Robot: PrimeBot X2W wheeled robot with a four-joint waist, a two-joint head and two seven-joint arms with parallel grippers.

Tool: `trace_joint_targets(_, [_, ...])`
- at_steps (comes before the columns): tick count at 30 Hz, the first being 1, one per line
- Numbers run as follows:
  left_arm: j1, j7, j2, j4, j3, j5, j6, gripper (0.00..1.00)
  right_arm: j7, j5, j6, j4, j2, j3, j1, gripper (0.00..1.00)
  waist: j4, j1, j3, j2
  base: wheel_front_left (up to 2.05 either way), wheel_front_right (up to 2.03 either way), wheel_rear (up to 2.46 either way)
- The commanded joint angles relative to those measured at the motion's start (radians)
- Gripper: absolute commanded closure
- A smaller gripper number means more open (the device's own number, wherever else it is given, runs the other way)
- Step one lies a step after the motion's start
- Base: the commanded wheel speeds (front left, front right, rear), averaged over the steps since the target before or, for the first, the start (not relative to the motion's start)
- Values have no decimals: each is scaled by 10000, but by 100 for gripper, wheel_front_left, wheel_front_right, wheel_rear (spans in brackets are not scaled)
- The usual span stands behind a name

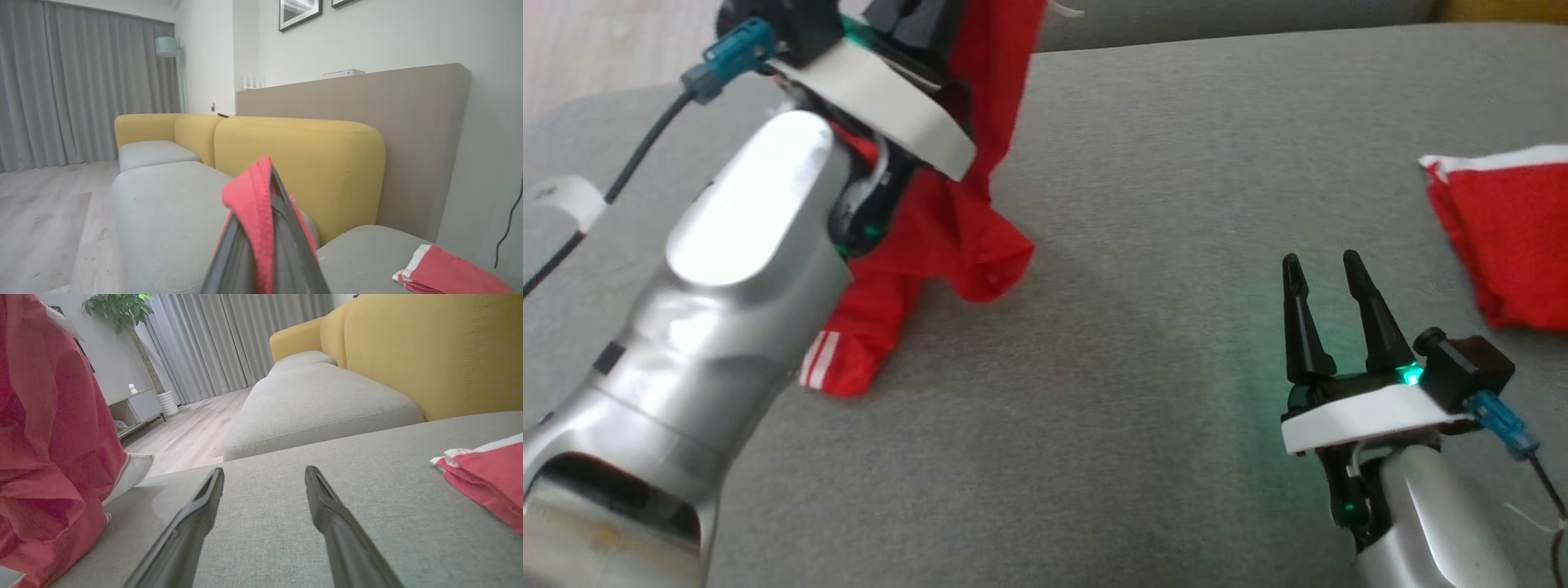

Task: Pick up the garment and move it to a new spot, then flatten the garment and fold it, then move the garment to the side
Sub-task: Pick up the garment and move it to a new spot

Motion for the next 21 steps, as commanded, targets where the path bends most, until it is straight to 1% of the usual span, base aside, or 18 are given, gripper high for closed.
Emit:
trace_joint_targets(1, [-559,-88,181,-414,201,105,50,100,-109,86,-7,-359,-26,279,-57,0,-333,1,3,0,0,0,0])
trace_joint_targets(2, [-559,-88,181,-414,201,105,50,100,-109,86,-7,-359,-26,279,-57,0,-333,1,3,0,0,0,0])
trace_joint_targets(3, [-588,-94,124,-472,151,162,98,100,-109,115,-7,-375,-26,323,-75,0,-474,1,38,0,0,0,0])
trace_joint_targets(9, [-941,59,-260,-411,20,242,307,100,-109,467,-7,-517,-26,660,-309,0,-1534,1,478,0,0,0,0])
trace_joint_targets(13, [-1349,79,-508,39,10,293,391,100,-109,772,-7,-615,-26,960,-463,0,-2258,1,863,0,0,0,0])
trace_joint_targets(14, [-1470,53,-570,216,16,318,416,91,-109,846,-7,-638,-26,1031,-491,0,-2418,1,953,0,0,0,0])
trace_joint_targets(15, [-1588,12,-633,408,9,357,435,58,-109,920,-7,-657,-26,1092,-514,0,-2563,1,1036,0,0,0,0])
trace_joint_targets(16, [-1699,-11,-718,631,-1,375,445,19,-109,976,-7,-674,-26,1127,-531,0,-2670,1,1114,0,0,0,0])
trace_joint_targets(17, [-1794,30,-803,881,-26,366,435,0,-109,1030,-7,-689,-26,1158,-552,0,-2759,1,1191,0,0,0,0])
trace_joint_targets(21, [-2070,719,-995,1897,-618,428,210,0,-109,1147,-7,-722,-26,1283,-633,0,-2965,1,1338,0,0,0,0])
